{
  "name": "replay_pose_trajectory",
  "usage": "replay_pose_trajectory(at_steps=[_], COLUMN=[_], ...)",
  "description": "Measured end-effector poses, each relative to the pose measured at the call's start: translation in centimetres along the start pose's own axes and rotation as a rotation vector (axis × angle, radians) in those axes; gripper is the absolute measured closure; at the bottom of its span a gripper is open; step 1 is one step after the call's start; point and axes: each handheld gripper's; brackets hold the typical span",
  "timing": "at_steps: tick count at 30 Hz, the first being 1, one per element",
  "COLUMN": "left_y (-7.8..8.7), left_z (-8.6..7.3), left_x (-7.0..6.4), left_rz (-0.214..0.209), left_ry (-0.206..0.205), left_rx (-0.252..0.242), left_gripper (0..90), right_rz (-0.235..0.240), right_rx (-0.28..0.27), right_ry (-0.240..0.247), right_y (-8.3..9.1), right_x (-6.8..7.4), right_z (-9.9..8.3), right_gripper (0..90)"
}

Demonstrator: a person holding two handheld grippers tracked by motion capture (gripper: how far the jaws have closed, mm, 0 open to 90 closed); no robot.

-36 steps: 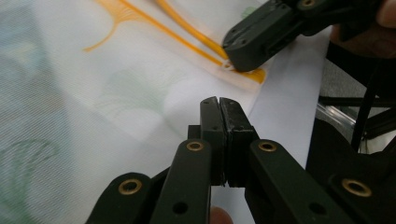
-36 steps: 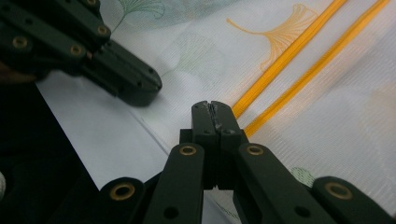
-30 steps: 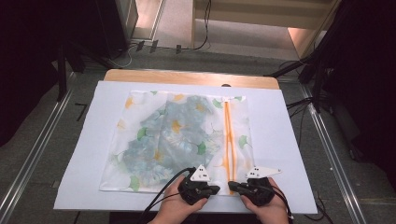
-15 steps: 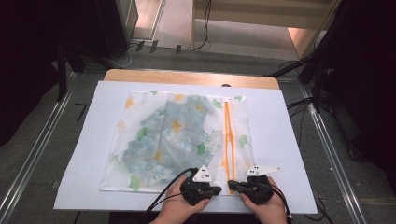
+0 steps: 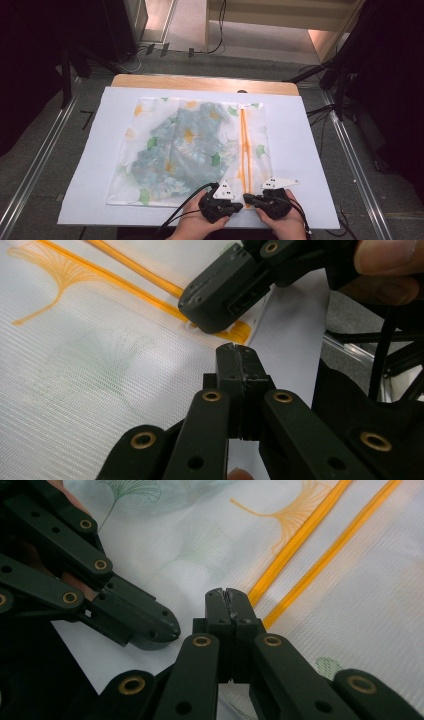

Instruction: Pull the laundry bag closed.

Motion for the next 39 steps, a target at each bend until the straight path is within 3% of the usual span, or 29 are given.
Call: replay_pose_trajectory(at_steps=[10,11,14,18,21,33,39], left_y=[0.0,0.1,0.3,-0.1,-0.1,-0.1,-0.1], left_z=[0.0,0.1,0.2,0.2,0.3,0.3,0.3], left_x=[0.2,0.2,0.4,0.2,0.4,0.4,0.4], left_rz=[-0.03,-0.021,0.008,0.021,0.007,0.009,0.006], left_ry=[0.007,-0.003,0.022,0.01,0.024,0.02,0.018], left_rx=[0.003,-0.006,-0.039,-0.014,-0.005,-0.004,-0.003], left_gripper=[90.0,90.0,90.0,90.0,90.0,90.0,90.0], right_rz=[0.01,0.008,0.018,0.02,0.012,-0.004,-0.031], right_rx=[-0.021,-0.018,-0.015,-0.019,-0.023,-0.049,-0.088], right_ry=[-0.026,-0.027,-0.027,-0.03,-0.026,-0.044,-0.058], right_y=[0.0,0.0,-0.1,-0.1,-0.1,0.1,0.4], right_x=[-0.5,-0.4,-0.4,-0.5,-0.4,-0.7,-1.6], right_z=[0.1,0.1,-0.1,-0.1,-0.1,0.5,1.1], right_gripper=[90.0,90.0,90.0,90.0,90.0,90.0,90.0])
Point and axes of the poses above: each handheld gripper's, and its own axes: y roughly backward along the jaws, z roughly out of its top, x roughly to its left, and after that the axes turned 1 degree about -x, right-handed
